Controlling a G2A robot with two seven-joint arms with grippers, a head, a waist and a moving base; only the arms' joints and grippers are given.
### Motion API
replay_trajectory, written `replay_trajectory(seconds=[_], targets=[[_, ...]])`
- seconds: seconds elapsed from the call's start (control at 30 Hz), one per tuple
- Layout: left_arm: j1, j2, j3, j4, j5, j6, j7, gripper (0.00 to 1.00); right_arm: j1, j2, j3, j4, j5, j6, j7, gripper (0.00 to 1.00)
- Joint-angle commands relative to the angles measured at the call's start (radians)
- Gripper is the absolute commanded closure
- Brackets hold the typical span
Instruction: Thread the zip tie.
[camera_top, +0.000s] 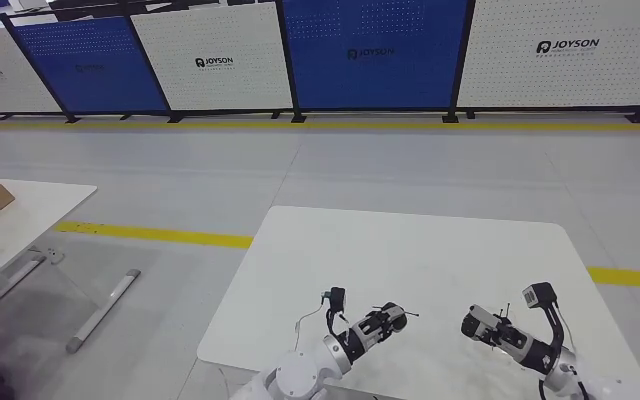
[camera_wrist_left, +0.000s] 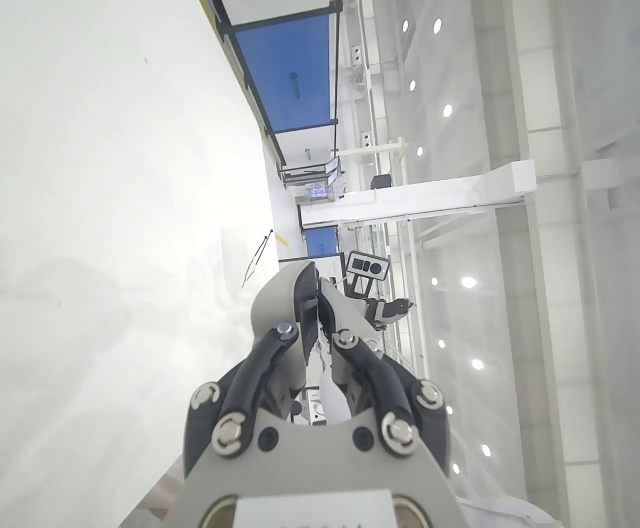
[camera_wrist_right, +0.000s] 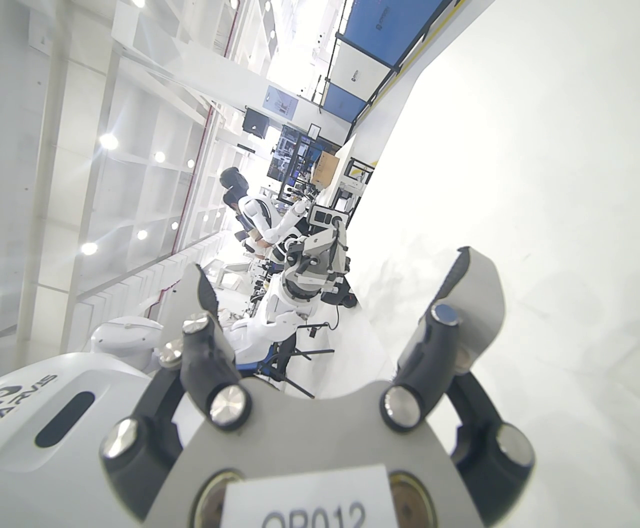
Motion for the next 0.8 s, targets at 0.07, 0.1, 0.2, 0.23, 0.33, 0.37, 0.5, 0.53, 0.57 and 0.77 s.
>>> replay_trajectory(seconds=[0.07, 0.1, 0.2, 0.23, 0.33, 0.37, 0.5, 0.53, 0.57, 0.77], targets=[[0.0, -0.003, -0.001, -0.001, -0.003, -0.036, 0.034, 1.0, 0.0, 0.0, 0.0, 0.0, 0.0, 0.0, 0.0, 0.0], [0.0, -0.003, -0.001, -0.001, -0.003, -0.036, 0.034, 1.0, 0.0, 0.0, 0.0, 0.0, 0.0, 0.0, 0.0, 0.0], [0.0, -0.003, -0.001, -0.001, -0.003, -0.036, 0.034, 1.0, 0.0, 0.0, 0.0, 0.0, 0.0, 0.0, 0.0, 0.0], [0.0, -0.003, -0.001, -0.001, -0.003, -0.036, 0.034, 1.0, 0.0, 0.0, 0.0, 0.0, 0.0, 0.0, 0.0, 0.0], [-0.001, -0.003, -0.002, -0.001, -0.001, -0.036, 0.037, 1.0, 0.0, 0.0, 0.0, 0.0, 0.0, 0.0, 0.0, 0.0], [-0.005, -0.002, -0.006, 0.0, 0.022, -0.041, 0.052, 1.0, 0.0, 0.0, 0.0, 0.0, 0.0, 0.0, 0.0, 0.0], [0.002, -0.004, -0.008, 0.002, 0.107, -0.083, 0.151, 1.0, 0.0, 0.0, 0.0, 0.0, 0.0, 0.0, 0.0, 0.0], [0.005, -0.006, -0.002, 0.004, 0.098, -0.083, 0.151, 1.0, 0.0, 0.0, 0.0, 0.0, 0.0, 0.0, 0.0, 0.0], [0.005, -0.006, -0.002, 0.004, 0.098, -0.083, 0.151, 1.0, 0.0, 0.0, 0.0, 0.0, 0.0, 0.0, 0.0, 0.0], [0.005, -0.006, -0.002, 0.004, 0.098, -0.083, 0.151, 1.0, 0.003, 0.001, 0.008, -0.021, -0.029, 0.009, -0.016, 0.0]])
